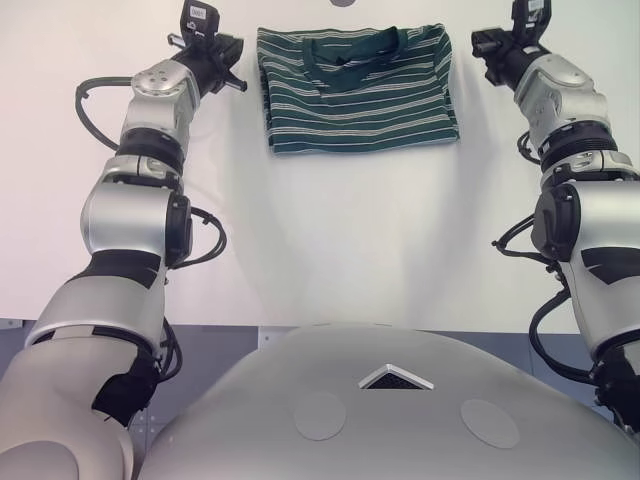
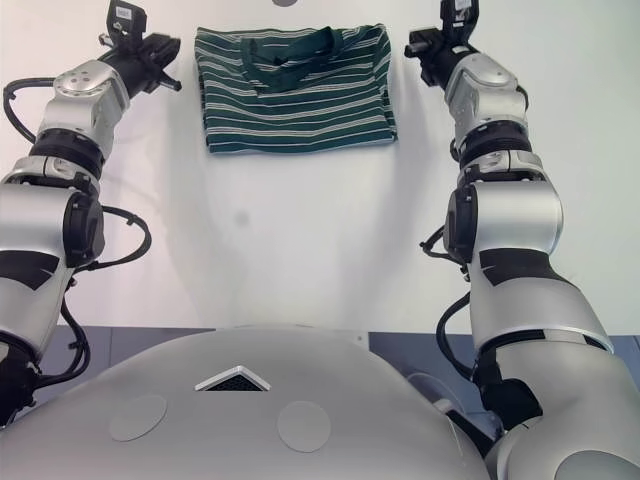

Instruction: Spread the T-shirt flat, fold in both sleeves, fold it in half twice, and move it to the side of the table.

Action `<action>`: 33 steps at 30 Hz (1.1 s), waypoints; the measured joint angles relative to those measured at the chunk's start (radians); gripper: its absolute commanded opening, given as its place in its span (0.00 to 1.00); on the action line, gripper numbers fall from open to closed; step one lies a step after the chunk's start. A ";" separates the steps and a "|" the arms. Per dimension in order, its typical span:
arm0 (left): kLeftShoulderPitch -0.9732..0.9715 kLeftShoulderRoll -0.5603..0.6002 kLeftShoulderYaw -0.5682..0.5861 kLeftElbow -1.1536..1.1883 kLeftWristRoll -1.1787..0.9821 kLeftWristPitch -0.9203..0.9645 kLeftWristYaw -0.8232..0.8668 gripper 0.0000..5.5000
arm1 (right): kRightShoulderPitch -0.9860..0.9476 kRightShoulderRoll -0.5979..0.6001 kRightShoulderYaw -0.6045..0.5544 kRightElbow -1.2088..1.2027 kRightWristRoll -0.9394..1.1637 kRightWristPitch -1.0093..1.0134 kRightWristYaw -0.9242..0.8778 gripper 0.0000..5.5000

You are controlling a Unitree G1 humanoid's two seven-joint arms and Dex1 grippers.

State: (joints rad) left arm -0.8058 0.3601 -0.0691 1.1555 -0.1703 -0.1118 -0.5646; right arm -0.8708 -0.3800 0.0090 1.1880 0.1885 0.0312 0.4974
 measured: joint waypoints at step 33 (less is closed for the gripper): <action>0.113 0.300 -0.306 -0.347 0.417 -0.403 -0.082 0.20 | 0.498 -0.132 0.268 -1.333 -0.197 0.243 0.603 0.26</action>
State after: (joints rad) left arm -0.6930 0.6596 -0.3755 0.8087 0.2463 -0.5148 -0.6464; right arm -0.3729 -0.5121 0.2771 -0.1452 -0.0083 0.2738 1.1006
